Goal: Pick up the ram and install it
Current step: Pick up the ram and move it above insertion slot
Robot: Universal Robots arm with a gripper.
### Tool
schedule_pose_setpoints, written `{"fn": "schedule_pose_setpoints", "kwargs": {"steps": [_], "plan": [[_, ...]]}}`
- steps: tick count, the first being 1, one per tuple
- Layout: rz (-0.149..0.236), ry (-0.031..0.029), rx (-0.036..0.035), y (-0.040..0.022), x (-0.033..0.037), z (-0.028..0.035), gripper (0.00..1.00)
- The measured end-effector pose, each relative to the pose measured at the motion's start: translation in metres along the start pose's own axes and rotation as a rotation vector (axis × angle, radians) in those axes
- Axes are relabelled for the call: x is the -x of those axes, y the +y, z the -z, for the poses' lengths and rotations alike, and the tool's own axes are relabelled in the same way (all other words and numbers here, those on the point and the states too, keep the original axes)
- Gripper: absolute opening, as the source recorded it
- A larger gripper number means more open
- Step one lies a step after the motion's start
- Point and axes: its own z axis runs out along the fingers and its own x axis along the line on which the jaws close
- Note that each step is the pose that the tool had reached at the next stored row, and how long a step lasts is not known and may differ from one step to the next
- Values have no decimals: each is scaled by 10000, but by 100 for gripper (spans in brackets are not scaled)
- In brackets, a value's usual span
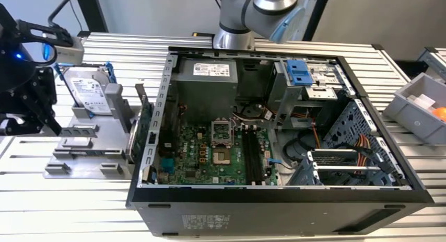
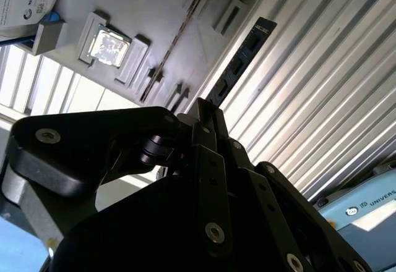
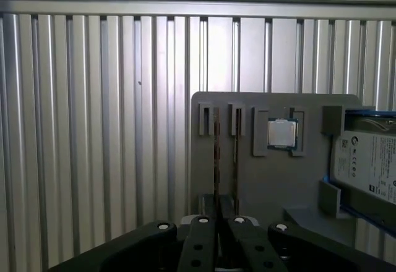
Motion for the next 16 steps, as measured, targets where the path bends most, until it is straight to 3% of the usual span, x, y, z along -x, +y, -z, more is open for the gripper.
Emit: {"fn": "schedule_pose_setpoints", "kwargs": {"steps": [16], "plan": [[-12,0,0,0,3,92,0]]}}
